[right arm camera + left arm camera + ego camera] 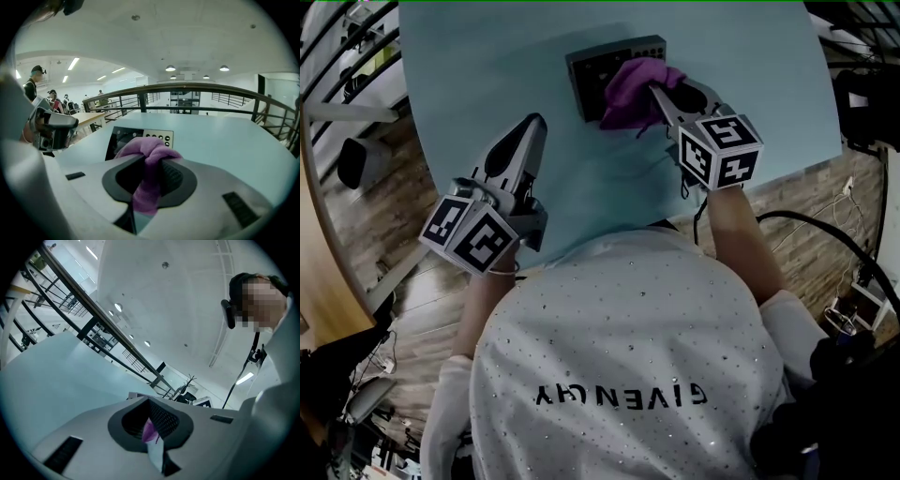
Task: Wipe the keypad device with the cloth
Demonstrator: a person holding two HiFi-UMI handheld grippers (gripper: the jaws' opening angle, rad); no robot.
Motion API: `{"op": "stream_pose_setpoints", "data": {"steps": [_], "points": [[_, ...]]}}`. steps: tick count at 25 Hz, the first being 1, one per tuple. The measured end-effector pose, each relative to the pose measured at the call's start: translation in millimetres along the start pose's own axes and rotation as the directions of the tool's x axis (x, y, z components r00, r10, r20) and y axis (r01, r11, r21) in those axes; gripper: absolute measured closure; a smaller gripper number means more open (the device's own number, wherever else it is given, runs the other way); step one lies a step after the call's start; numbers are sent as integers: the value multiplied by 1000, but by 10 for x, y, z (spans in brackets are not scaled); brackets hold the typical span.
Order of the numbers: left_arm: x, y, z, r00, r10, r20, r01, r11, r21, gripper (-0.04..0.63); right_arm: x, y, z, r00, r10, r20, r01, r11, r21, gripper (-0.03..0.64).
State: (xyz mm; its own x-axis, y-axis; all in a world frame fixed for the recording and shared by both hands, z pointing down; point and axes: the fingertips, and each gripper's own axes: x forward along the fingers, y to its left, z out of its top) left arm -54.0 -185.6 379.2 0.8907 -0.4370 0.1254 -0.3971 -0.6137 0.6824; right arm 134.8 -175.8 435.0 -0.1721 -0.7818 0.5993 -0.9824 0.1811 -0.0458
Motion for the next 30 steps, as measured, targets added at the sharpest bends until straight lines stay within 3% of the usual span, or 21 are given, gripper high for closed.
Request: {"op": "stream_pose_setpoints", "data": {"steps": [6, 11, 14, 17, 19, 23, 30], "points": [[-40, 22, 45, 1000, 12, -1, -12, 1000, 17, 595, -32, -159, -48, 1000, -15, 22, 12, 995, 101, 545], [-37, -29, 1, 1000, 22, 0, -22, 1000, 19, 595, -85, -171, -47, 1000, -9, 12, 8, 996, 87, 545], [-28, -102, 2, 1000, 11, 25, -11, 1000, -6, 595, -126, 235, 112, 993, 111, 43, -113, 992, 51, 545], [-41, -105, 56, 1000, 2, 27, -1, 1000, -11, 595, -50, 864, 255, 957, 284, 65, -287, 958, 28, 545], [-47, -109, 64, 1000, 1, 19, -1, 1000, -1, 595, 28, 1125, 195, 938, 346, 22, -346, 938, -9, 545], [-137, -65, 87, 999, 10, 32, -10, 1000, 0, 595, 165, 1150, -30, 949, 308, -63, -313, 946, -84, 545], [-159, -50, 70, 1000, 0, 29, 0, 1000, -9, 595, 77, 580, -88, 983, 179, -46, -180, 984, -7, 545]]}}
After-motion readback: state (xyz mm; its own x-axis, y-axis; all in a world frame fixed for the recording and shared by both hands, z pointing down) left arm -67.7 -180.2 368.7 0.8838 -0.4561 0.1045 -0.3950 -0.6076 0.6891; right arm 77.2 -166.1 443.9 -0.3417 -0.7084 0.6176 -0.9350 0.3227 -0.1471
